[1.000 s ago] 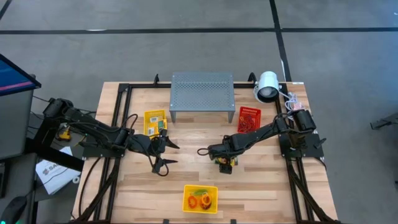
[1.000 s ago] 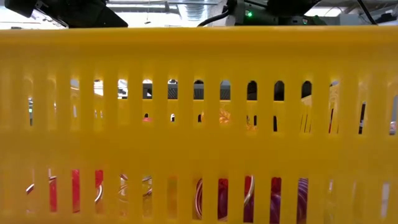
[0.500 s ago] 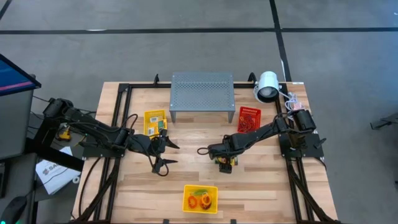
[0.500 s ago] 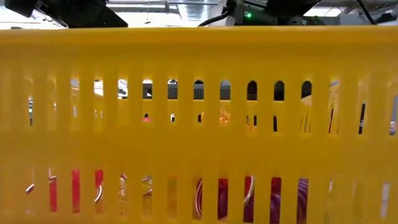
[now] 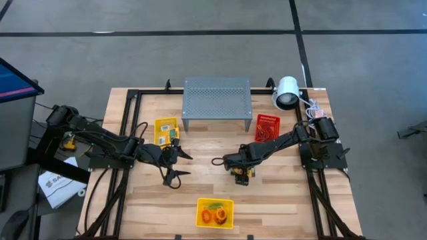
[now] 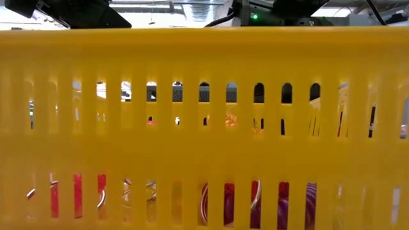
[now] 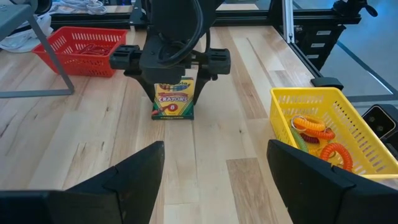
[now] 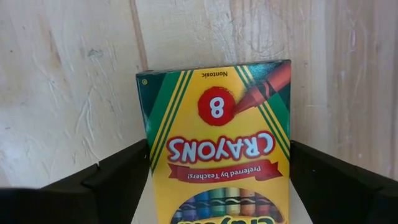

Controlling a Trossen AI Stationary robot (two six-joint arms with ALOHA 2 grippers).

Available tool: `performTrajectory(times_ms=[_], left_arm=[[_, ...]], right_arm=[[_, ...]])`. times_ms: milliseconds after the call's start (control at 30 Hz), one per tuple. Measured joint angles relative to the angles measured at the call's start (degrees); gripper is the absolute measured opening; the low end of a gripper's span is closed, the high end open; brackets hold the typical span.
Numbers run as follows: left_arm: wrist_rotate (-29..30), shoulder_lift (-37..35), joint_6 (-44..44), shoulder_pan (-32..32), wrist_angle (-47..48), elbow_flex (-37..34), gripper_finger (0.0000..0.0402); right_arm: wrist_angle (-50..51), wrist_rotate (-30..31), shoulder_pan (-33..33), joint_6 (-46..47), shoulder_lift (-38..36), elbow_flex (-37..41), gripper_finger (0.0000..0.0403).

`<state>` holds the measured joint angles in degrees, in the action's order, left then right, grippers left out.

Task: Pick & Place Office Desk Supplies
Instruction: Put the yellow crayon box into the top yellow bin

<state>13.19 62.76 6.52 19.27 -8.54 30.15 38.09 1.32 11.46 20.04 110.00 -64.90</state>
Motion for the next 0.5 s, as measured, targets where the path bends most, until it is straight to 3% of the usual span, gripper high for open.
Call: performTrajectory(times_ms=[500], left_arm=[[-0.01, 0.00, 0.00, 0.00, 0.00, 0.00, 0.0280]], right_arm=[[0.29, -0.02, 0.00, -0.07, 0.00, 0.00, 0.0340]])
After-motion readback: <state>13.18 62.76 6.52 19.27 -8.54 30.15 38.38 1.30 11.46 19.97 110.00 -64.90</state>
